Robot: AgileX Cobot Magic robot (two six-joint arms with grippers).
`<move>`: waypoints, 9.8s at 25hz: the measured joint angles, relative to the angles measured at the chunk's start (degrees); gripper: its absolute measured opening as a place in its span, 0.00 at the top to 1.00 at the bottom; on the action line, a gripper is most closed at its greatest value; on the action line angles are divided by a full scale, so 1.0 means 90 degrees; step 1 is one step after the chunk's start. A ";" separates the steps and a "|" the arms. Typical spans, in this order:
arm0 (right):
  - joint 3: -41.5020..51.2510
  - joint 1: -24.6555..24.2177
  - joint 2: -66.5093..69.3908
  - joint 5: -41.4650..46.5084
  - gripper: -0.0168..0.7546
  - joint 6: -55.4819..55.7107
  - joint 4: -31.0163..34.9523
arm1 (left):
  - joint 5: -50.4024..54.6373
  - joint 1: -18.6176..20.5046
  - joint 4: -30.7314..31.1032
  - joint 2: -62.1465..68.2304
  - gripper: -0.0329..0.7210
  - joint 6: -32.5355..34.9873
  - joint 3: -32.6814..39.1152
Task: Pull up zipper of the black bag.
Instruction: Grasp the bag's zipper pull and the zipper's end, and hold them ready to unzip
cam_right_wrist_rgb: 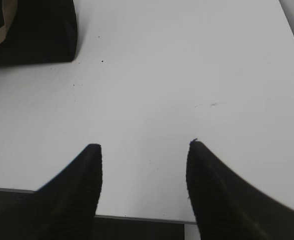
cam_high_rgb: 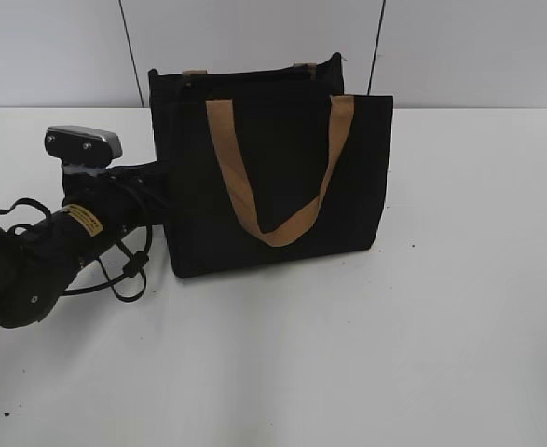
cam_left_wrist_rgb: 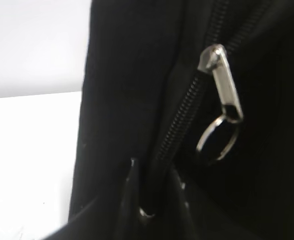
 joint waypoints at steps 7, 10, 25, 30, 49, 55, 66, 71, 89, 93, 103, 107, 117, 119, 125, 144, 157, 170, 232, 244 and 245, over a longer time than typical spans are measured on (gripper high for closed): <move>0.0000 0.0000 0.0000 0.0000 0.44 0.0007 0.0000 | -0.0020 0.0000 -0.0241 -0.0006 0.93 0.0000 0.0091; 0.0000 0.0000 0.0000 0.0000 0.44 0.0007 0.0000 | -0.0012 0.0000 -0.0323 -0.0136 0.93 0.0019 0.0281; 0.0000 0.0000 0.0000 0.0000 0.44 0.0013 0.0008 | 0.0010 0.0000 -0.0319 -0.1781 0.93 0.0240 0.1083; 0.0000 0.0000 0.0000 0.0000 0.44 0.0013 0.0050 | 0.0441 0.0000 -0.0247 -0.2727 0.93 0.0295 0.1131; -0.1034 0.0000 0.2668 -0.0756 0.44 -0.2856 0.3717 | 0.1933 0.0000 0.0010 -0.3989 0.93 0.0523 0.1136; -0.1176 0.0054 0.3681 -0.1278 0.44 -0.4274 0.5067 | 0.1948 0.0000 0.0010 -0.3989 0.93 0.0523 0.1136; -0.1194 0.0097 0.5650 -0.2045 0.44 -0.6946 0.6648 | 0.1971 0.0000 0.0010 -0.4001 0.93 0.0523 0.1136; -0.1221 0.1022 0.6631 -0.3215 0.44 -0.7984 0.6796 | 0.1979 0.0000 0.0004 -0.4001 0.93 0.0523 0.1136; -0.4201 0.3640 1.0298 -0.4878 0.44 -0.8476 0.6803 | 0.1994 0.0000 -0.0001 -0.4001 0.93 0.0523 0.1136; -0.4749 0.3678 1.0792 -0.4878 0.44 -0.8742 0.6808 | 0.1994 0.0000 -0.0001 -0.4001 0.93 0.0523 0.1136; -0.5343 0.3766 1.1641 -0.5010 0.44 -0.9356 0.6808 | 0.1967 0.0000 -0.0001 -0.4001 0.93 0.0523 0.1136; -0.5456 0.3766 1.1834 -0.5062 0.44 -0.9496 0.6808 | 0.1884 0.0000 -0.0008 -0.4001 0.93 0.0523 0.1136; -0.5744 0.3766 1.2108 -0.5044 0.49 -0.9546 0.6808 | 0.1809 0.0000 -0.0130 -0.4001 0.93 0.0523 0.1136; -0.5744 0.3766 1.2108 -0.4969 0.51 -0.9546 0.6808 | 0.1763 0.0000 -0.0146 -0.4001 0.93 0.0523 0.1136; -0.5749 0.3766 1.2217 -0.4808 0.52 -0.9554 0.6808 | 0.1724 0.0000 -0.0169 -0.4001 0.93 0.0523 0.1136; -0.5777 0.3964 1.2303 -0.5115 0.85 -0.9636 0.6820 | 0.1718 0.0000 -0.0184 -0.4001 0.93 0.0523 0.1136; -0.5777 0.3964 1.2172 -0.5045 0.99 -0.8998 0.6800 | 0.2074 0.0000 -0.0276 -0.4001 0.93 0.0523 0.1136; -0.5751 0.3958 1.1876 -0.4664 0.99 -0.8098 0.5875 | 0.2327 0.0190 -0.0848 -0.3625 0.93 0.0775 0.1136; -0.5752 0.3958 1.1979 -0.4629 0.87 -0.6336 0.5618 | 0.2546 0.0222 -0.0525 -0.3259 0.94 0.0776 0.1136; -0.5752 0.3966 1.1979 -0.4129 0.86 -0.6066 0.5618 | 0.2298 0.0222 -0.0213 -0.3259 0.94 0.0714 0.1136; -0.5752 0.3970 1.1979 -0.4023 0.84 -0.6034 0.5618 | 0.2212 0.0222 -0.0213 -0.3259 0.94 0.0714 0.1136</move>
